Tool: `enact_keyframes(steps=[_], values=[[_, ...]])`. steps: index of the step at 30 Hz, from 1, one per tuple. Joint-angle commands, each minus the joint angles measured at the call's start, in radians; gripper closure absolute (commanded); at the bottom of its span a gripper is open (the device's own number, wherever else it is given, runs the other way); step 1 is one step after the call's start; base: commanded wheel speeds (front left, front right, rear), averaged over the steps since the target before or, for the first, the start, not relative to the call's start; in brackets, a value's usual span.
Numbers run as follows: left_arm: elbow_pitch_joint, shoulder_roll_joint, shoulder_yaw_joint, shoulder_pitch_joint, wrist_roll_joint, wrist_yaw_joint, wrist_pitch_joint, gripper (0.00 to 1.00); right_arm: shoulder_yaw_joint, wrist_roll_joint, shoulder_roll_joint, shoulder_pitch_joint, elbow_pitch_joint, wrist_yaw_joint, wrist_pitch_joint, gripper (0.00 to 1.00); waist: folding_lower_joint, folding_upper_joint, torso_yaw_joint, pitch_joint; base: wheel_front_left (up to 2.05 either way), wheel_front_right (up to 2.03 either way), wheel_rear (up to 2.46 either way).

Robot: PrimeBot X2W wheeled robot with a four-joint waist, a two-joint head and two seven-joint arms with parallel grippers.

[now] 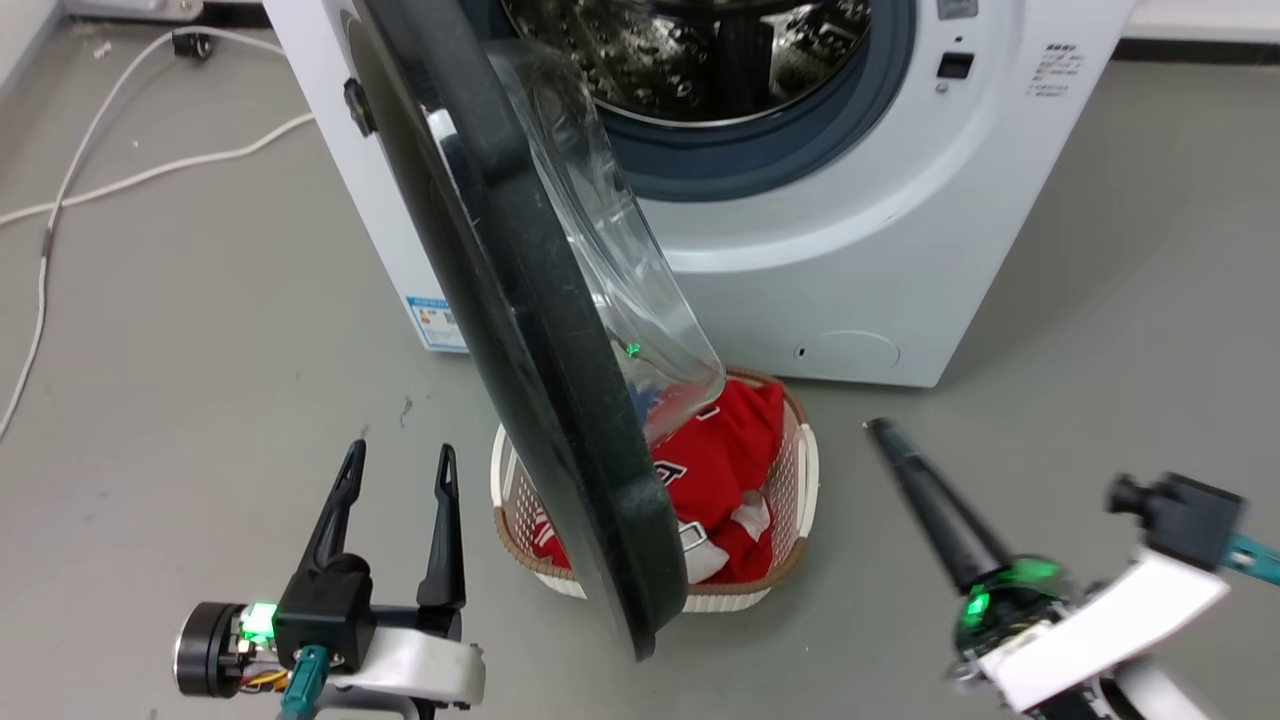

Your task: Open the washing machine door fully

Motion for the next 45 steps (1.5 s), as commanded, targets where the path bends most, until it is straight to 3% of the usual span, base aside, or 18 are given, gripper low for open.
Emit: enact_keyframes(steps=[1, 3, 4, 7, 10, 12, 13, 18, 22, 23, 24, 25, 26, 43, 44, 45], values=[[0.000, 0.005, 0.003, 0.017, 0.005, 0.003, -0.003, 0.00, -0.027, -0.059, -0.019, 0.023, 0.022, 0.003, -0.056, 1.00, 0.0001, 0.0000, -0.009, -0.022, 0.00, 0.00, 0.00], [-0.002, 0.006, 0.005, 0.026, 0.006, 0.005, -0.003, 0.00, -0.087, -0.165, -0.027, 0.038, 0.070, 0.003, -0.090, 1.00, 0.0001, 0.0000, -0.015, -0.033, 0.00, 0.00, 0.00], [-0.007, 0.008, 0.007, 0.039, 0.007, 0.007, -0.003, 0.00, -0.263, -0.391, 0.047, 0.062, 0.129, 0.003, -0.099, 1.00, 0.0001, 0.0000, -0.027, -0.046, 0.00, 0.00, 0.00], [-0.009, 0.010, 0.009, 0.050, 0.006, 0.010, -0.003, 0.00, -0.436, -0.707, 0.128, 0.097, 0.119, 0.003, -0.098, 1.00, 0.0001, 0.0000, -0.034, -0.053, 0.00, 0.00, 0.00], [-0.010, 0.012, 0.010, 0.052, 0.006, 0.010, -0.003, 0.00, -0.551, -0.946, 0.224, 0.135, 0.076, 0.002, -0.098, 1.00, 0.0001, 0.0000, -0.038, -0.057, 0.00, 0.00, 0.00], [-0.008, 0.013, 0.009, 0.052, 0.006, 0.010, -0.003, 0.00, -0.598, -1.064, 0.270, 0.164, 0.059, 0.001, -0.098, 1.00, 0.0001, 0.0000, -0.040, -0.060, 0.00, 0.00, 0.00], [-0.008, 0.013, 0.009, 0.052, 0.006, 0.010, -0.003, 0.00, -0.598, -1.064, 0.270, 0.164, 0.059, 0.001, -0.098, 1.00, 0.0001, 0.0000, -0.040, -0.060, 0.00, 0.00, 0.00], [-0.005, 0.012, 0.004, 0.056, 0.008, 0.014, -0.003, 0.00, -0.645, -1.286, 0.316, 0.237, 0.054, 0.001, -0.098, 1.00, 0.0001, 0.0000, -0.043, -0.069, 0.00, 0.00, 0.00], [-0.002, 0.013, 0.005, 0.060, 0.005, 0.014, -0.003, 0.00, -0.673, -1.330, 0.352, 0.284, 0.071, 0.001, -0.098, 1.00, 0.0001, 0.0000, -0.045, -0.077, 0.00, 0.00, 0.00], [-0.002, 0.013, 0.004, 0.061, 0.004, 0.013, -0.003, 0.00, -0.676, -1.343, 0.356, 0.296, 0.080, 0.001, -0.098, 0.78, 0.0001, 0.0000, -0.045, -0.079, 0.00, 0.00, 0.00], [-0.001, 0.013, 0.004, 0.062, 0.003, 0.013, -0.003, 0.00, -0.678, -1.350, 0.362, 0.302, 0.087, 0.001, -0.098, 0.65, 0.0001, 0.0000, -0.046, -0.081, 0.00, 0.00, 0.00], [-0.002, 0.013, 0.005, 0.063, 0.002, 0.013, -0.003, 0.00, -0.680, -1.350, 0.367, 0.310, 0.094, 0.001, -0.098, 0.13, 0.0001, 0.0000, -0.046, -0.083, 0.00, 0.00, 0.00], [-0.002, 0.013, 0.005, 0.065, 0.000, 0.013, -0.003, 0.00, -0.684, -1.342, 0.373, 0.316, 0.101, 0.001, -0.098, 0.00, 0.0001, 0.0000, -0.047, -0.085, 0.00, 0.00, 0.00], [0.009, 0.005, 0.021, 0.078, -0.009, 0.027, -0.003, 0.00, -0.670, -1.280, 0.390, 0.344, 0.164, 0.001, -0.099, 0.00, 0.0001, 0.0000, -0.047, -0.101, 0.00, 0.00, 0.00], [0.007, 0.005, 0.023, 0.077, -0.006, 0.031, -0.003, 0.54, -0.668, -1.279, 0.389, 0.343, 0.165, 0.001, -0.099, 0.00, 0.0001, 0.0000, -0.048, -0.102, 0.00, 0.00, 0.00], [0.003, 0.005, 0.025, 0.077, -0.005, 0.034, -0.003, 0.78, -0.666, -1.277, 0.390, 0.343, 0.165, 0.001, -0.099, 0.00, 0.0001, 0.0000, -0.048, -0.102, 0.00, 0.00, 0.00]])
